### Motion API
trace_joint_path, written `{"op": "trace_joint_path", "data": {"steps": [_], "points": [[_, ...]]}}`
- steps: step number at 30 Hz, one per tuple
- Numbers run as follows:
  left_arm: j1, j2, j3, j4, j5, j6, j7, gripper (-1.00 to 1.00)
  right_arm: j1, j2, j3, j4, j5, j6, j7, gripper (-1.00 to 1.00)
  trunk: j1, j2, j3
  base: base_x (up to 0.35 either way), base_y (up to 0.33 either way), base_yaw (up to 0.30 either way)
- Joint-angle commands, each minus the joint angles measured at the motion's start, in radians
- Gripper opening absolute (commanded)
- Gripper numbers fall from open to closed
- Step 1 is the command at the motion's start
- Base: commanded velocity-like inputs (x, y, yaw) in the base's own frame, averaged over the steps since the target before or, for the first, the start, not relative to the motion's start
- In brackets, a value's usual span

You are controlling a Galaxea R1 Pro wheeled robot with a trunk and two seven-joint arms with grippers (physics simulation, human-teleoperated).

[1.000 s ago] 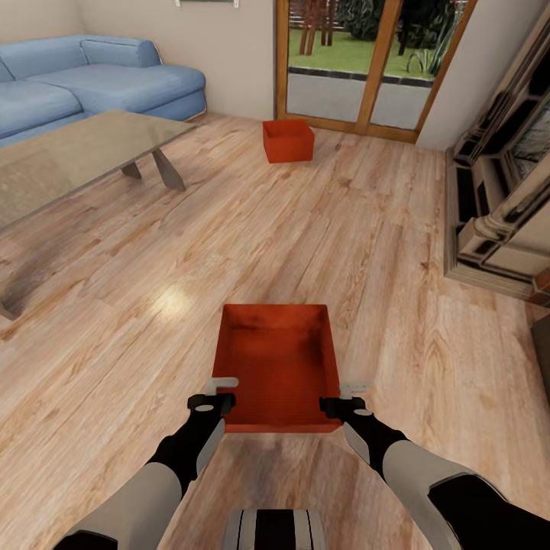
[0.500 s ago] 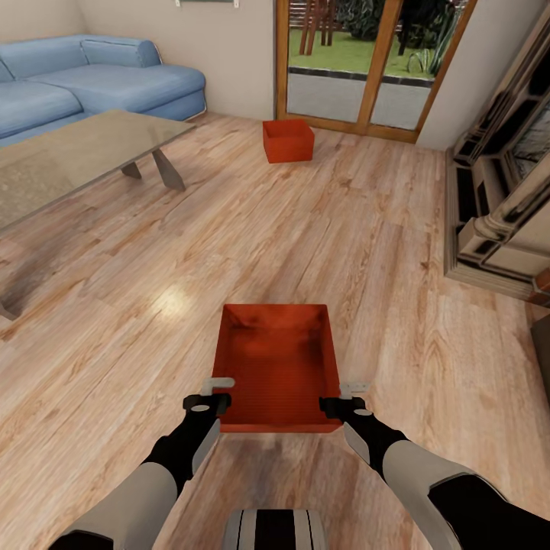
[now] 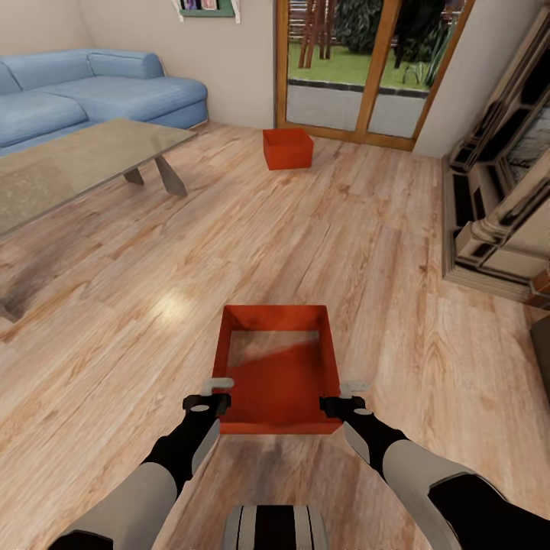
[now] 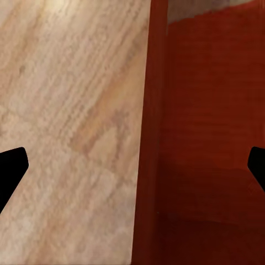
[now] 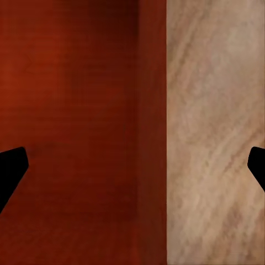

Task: Move the two storage containers from the living room to the garage. In the garage, place one container on the floor and stack the other container on top of it (either order is fine).

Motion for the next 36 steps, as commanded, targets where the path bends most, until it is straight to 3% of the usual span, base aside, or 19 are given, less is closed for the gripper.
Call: {"op": "trace_joint_path", "data": {"steps": [1, 18, 19, 21, 22, 36], "points": [[-0.001, 0.001, -0.007, -0.002, 0.007, 0.005, 0.008, 1.0, 0.001, 0.0, 0.01, 0.003, -0.016, -0.002, -0.004, 1.0, 0.035, 0.0, -0.001, 0.0, 0.0, 0.0], [-0.001, 0.001, -0.007, -0.001, 0.01, 0.008, 0.005, 1.0, 0.001, 0.0, 0.01, 0.003, -0.016, 0.008, -0.004, 1.0, 0.035, 0.0, -0.001, 0.0, 0.0, 0.0], [-0.001, 0.001, -0.008, -0.001, 0.01, 0.008, 0.007, 1.0, 0.001, 0.0, 0.01, 0.003, -0.016, 0.009, -0.004, -1.0, 0.035, 0.0, -0.001, 0.0, 0.0, 0.0], [-0.001, 0.001, -0.008, 0.001, 0.01, 0.007, 0.007, 1.0, 0.001, 0.0, 0.011, 0.003, -0.015, 0.01, -0.003, -1.0, 0.035, 0.0, -0.001, 0.0, 0.0, 0.0], [-0.001, 0.001, -0.007, 0.003, 0.01, 0.007, 0.007, -1.0, 0.001, 0.0, 0.011, 0.003, -0.016, 0.009, -0.002, -1.0, 0.035, 0.0, -0.001, 0.0, 0.0, 0.0], [-0.001, -0.001, -0.004, 0.0, 0.012, 0.01, 0.005, -1.0, 0.001, 0.0, 0.009, 0.003, -0.016, 0.0, -0.001, -1.0, 0.035, 0.0, -0.001, 0.0, 0.0, 0.0]]}}
